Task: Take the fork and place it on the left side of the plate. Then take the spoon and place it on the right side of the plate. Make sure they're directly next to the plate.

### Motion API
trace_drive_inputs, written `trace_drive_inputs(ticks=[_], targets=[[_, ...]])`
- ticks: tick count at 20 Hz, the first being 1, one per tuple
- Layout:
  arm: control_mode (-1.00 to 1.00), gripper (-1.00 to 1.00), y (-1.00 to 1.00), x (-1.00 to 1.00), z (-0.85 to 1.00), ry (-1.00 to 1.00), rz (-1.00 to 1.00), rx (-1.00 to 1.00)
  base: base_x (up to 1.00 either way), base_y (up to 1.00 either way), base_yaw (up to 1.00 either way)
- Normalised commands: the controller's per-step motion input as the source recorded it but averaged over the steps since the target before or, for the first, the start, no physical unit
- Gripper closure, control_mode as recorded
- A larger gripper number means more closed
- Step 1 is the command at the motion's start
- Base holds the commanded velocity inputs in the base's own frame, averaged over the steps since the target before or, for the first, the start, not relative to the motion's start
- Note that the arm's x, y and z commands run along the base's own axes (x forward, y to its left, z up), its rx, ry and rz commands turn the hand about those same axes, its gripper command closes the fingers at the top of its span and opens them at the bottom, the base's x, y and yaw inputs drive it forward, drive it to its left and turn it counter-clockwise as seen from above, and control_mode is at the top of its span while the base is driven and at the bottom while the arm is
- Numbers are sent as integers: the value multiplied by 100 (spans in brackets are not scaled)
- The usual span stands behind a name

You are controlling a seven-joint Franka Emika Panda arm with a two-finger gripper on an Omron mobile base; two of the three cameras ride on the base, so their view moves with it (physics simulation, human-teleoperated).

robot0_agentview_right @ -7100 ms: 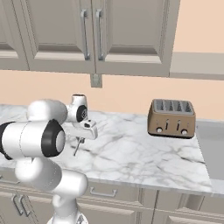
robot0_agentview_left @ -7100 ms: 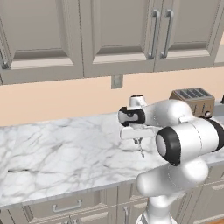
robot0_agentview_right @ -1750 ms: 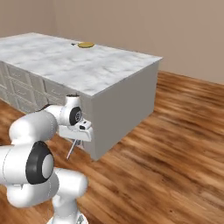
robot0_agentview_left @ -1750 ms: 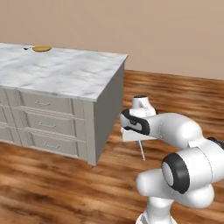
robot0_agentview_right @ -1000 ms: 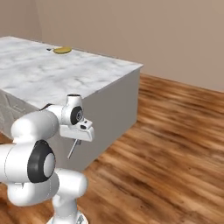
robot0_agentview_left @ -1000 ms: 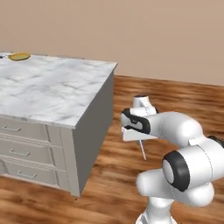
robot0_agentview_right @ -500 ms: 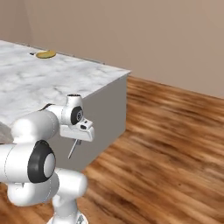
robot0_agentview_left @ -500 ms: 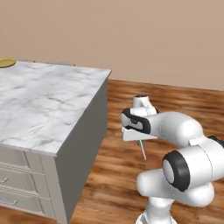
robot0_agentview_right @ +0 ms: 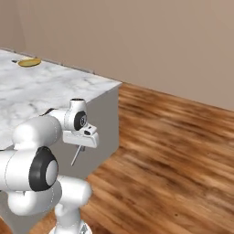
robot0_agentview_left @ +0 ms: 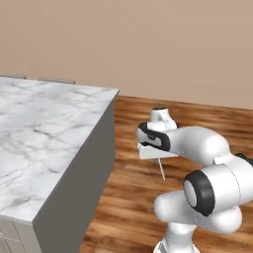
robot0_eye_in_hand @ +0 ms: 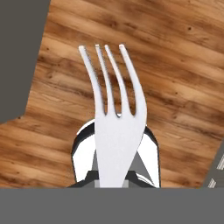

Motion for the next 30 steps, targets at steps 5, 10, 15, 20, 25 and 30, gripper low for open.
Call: trace_drive_inputs(ticks=[5,10,15,20,25,30], targets=[[100,100,0,0,0,0,0,0,76,-32,0],[100,100,0,0,0,0,0,0,77,-32,0],[100,100,0,0,0,0,0,0,76,-33,0],[100,100,0,0,0,0,0,0,76,-34,0],[100,100,0,0,0,0,0,0,75,-34,0],[100,100,0,0,0,0,0,0,77,-34,0]])
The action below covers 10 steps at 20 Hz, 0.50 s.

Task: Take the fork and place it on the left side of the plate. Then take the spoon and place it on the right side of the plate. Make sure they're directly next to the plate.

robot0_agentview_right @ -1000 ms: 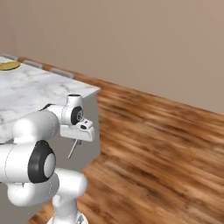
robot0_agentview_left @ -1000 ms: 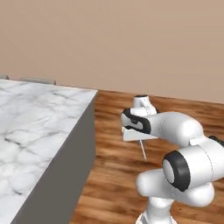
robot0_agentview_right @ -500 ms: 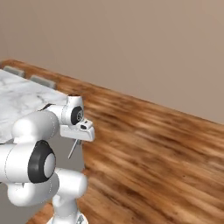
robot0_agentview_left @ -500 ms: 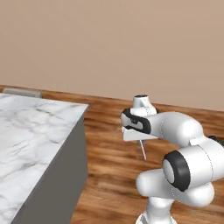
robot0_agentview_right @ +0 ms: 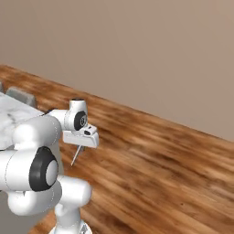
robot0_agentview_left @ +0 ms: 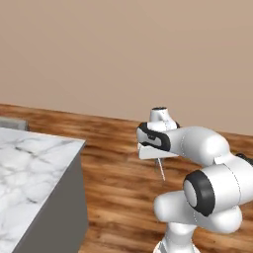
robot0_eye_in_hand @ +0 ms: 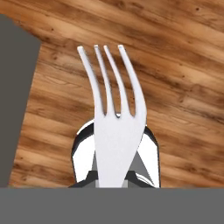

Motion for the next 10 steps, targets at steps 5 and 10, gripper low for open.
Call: trace_drive_inputs(ticks=[5,10], targets=[[100,100,0,0,0,0,0,0,77,-33,0],[100,100,0,0,0,0,0,0,77,-33,0]])
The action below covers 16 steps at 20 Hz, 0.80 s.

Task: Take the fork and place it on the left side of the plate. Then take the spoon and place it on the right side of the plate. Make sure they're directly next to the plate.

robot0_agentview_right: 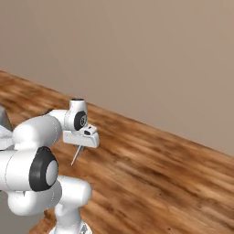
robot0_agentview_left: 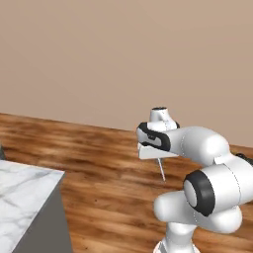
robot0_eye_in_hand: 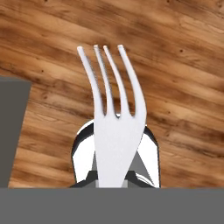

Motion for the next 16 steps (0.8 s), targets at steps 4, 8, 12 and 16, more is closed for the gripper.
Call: trace_drive_inputs(ticks=[4,8,12,16], targets=[[100,100,0,0,0,0,0,0,78,-31,0],[100,100,0,0,0,0,0,0,80,-27,1],[100,100,0,0,0,0,0,0,81,-20,9],[100,100,0,0,0,0,0,0,77,-13,21]])
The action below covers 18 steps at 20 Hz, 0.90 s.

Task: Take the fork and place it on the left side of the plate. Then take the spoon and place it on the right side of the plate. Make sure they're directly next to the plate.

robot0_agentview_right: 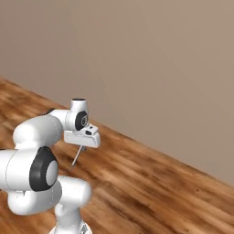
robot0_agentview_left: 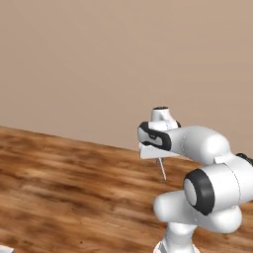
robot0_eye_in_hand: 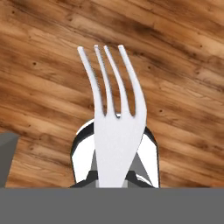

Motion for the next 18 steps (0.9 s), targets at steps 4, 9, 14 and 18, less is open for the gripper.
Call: trace_drive_inputs(ticks=[4,9,14,18], targets=[[100,100,0,0,0,0,0,0,73,-13,23],[100,100,0,0,0,0,0,0,72,-13,24],[100,100,0,0,0,0,0,0,68,-12,28],[100,100,0,0,0,0,0,0,64,-11,33]])
